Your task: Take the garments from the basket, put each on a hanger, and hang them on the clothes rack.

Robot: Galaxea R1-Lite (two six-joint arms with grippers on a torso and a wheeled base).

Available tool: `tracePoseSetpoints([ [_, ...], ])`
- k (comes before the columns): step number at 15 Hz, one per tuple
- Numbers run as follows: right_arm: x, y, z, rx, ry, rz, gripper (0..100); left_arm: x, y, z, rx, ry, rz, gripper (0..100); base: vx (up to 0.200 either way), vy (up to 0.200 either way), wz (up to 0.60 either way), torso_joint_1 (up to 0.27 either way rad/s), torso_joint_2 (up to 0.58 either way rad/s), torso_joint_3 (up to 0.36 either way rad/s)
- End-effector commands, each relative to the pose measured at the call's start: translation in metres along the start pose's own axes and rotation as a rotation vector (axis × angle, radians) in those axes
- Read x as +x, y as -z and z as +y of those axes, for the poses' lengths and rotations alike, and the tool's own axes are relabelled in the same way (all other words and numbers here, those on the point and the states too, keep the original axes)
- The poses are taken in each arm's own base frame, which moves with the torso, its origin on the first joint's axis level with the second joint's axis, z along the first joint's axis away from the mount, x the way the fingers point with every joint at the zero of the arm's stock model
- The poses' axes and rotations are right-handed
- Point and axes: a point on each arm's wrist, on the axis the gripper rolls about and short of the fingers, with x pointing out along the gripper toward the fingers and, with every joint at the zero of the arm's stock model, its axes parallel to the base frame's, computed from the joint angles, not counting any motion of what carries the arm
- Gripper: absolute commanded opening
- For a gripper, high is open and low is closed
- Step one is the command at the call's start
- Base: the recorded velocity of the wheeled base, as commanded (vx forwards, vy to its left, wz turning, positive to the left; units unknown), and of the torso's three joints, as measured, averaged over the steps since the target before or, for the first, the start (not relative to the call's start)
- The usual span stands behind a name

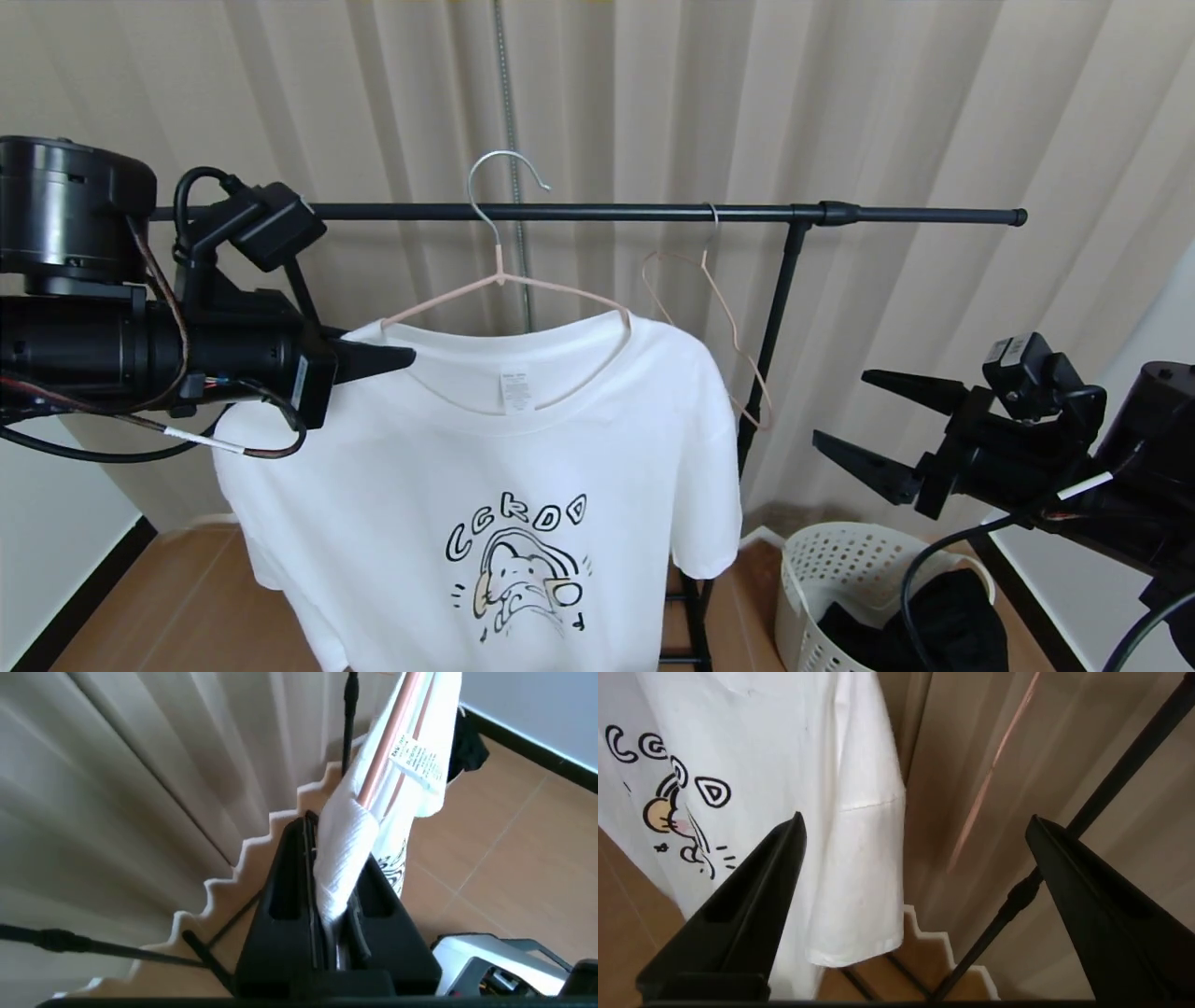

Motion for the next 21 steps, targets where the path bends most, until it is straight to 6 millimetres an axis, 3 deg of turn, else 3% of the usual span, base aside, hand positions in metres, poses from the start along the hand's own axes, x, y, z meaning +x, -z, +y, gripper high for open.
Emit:
tracePoseSetpoints([
  [1, -0.001, -0.002, 0.0, -0.005, 0.001, -0.007, 100, 0.013, 0.016, 0.002, -0.029, -0.012, 0.074, 0, 0.0, 0.0, 0.0, 0.0, 0.0, 0.0],
  [5, 0.0, -0.001, 0.0, -0.003, 0.002, -0.004, 100, 0.04, 0.027, 0.016, -0.072, -0.139, 0.194, 0, 0.0, 0.0, 0.0, 0.0, 0.0, 0.0],
  [7, 0.0, 0.0, 0.0, 0.0, 0.002, 0.0, 100, 0.056, 0.027, 0.026, -0.143, -0.207, 0.167, 0, 0.0, 0.0, 0.0, 0.0, 0.0, 0.0],
  [10, 0.001, 0.001, 0.0, 0.001, 0.001, 0.002, 100, 0.075, 0.022, 0.035, -0.188, -0.271, 0.098, 0, 0.0, 0.0, 0.0, 0.0, 0.0, 0.0],
  [11, 0.001, 0.001, 0.0, 0.001, 0.001, 0.002, 100, 0.092, 0.02, 0.038, -0.208, -0.275, 0.045, 0, 0.0, 0.0, 0.0, 0.0, 0.0, 0.0],
  [17, 0.0, 0.0, 0.0, -0.001, 0.005, -0.001, 100, 0.152, 0.003, 0.056, -0.261, -0.431, 0.014, 0, 0.0, 0.0, 0.0, 0.0, 0.0, 0.0],
  [21, 0.0, 0.0, -0.001, 0.0, 0.006, 0.001, 100, 0.175, -0.002, 0.064, -0.29, -0.434, -0.02, 0, 0.0, 0.0, 0.0, 0.0, 0.0, 0.0],
])
